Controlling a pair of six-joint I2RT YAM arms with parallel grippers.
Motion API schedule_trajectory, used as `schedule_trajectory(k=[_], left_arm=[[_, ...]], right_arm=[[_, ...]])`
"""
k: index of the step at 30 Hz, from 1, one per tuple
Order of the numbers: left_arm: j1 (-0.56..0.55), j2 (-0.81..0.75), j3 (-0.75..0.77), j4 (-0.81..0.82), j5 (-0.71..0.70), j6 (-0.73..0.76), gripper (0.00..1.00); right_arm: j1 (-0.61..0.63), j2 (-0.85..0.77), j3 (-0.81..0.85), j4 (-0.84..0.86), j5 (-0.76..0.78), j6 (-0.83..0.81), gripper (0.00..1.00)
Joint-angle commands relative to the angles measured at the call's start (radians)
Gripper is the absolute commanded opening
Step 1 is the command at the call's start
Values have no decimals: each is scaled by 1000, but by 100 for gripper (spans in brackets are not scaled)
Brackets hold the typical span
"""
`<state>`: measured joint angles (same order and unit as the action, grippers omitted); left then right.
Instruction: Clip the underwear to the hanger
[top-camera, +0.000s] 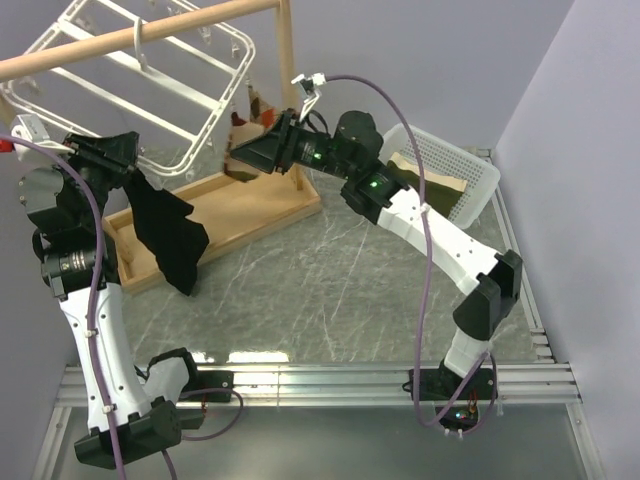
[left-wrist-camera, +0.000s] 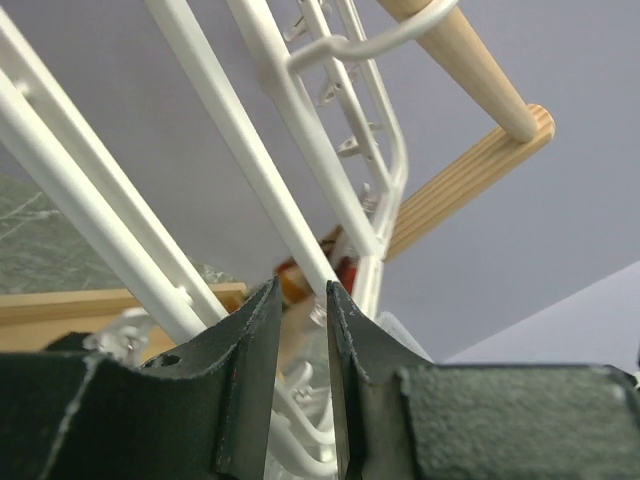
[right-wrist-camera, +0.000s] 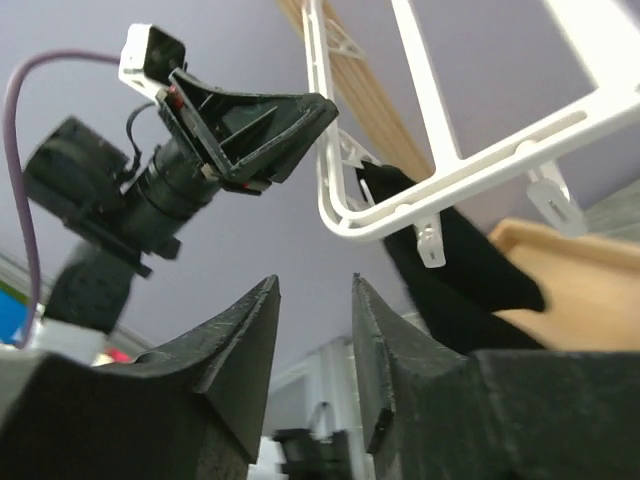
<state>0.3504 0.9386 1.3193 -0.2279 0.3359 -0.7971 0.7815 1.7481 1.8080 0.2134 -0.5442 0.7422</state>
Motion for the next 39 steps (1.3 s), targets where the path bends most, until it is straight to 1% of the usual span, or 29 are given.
schedule_trajectory(k=[1, 2, 6, 7, 8, 12, 14, 19, 25, 31, 39], left_arm=[[5, -15, 6, 35, 44, 21, 31], [5, -20, -3, 35, 49, 22, 32], [9, -23, -9, 25, 61, 26, 34], [9, -21, -12, 27, 64, 26, 34], [9, -17, -14, 28, 69, 24, 35], [10, -6, -19, 32, 80, 15, 35], [10, -3, -19, 33, 83, 12, 36], [9, -3, -22, 42, 98, 4, 36], [10, -4, -25, 33, 106, -1, 36], [12, -11, -20, 28, 109, -2, 37], [10, -18, -19, 18, 123, -2, 37]], right_arm=[[-16, -71, -41, 3, -33, -194, 44], [-16, -90, -56, 1, -31, -252, 45], [-16, -111, -143, 15, -42, -378, 50], [-18, -119, -166, 44, -40, -404, 53], [-14, -121, -212, 66, -39, -447, 54], [-13, -116, -292, 179, -23, -533, 59], [-5, -98, -297, 222, -19, -573, 62], [44, -44, -280, 294, -31, -652, 66], [91, 82, -222, 414, 0, -718, 68], [124, 197, -144, 498, 23, -730, 69], [124, 281, -30, 521, 56, -692, 69]])
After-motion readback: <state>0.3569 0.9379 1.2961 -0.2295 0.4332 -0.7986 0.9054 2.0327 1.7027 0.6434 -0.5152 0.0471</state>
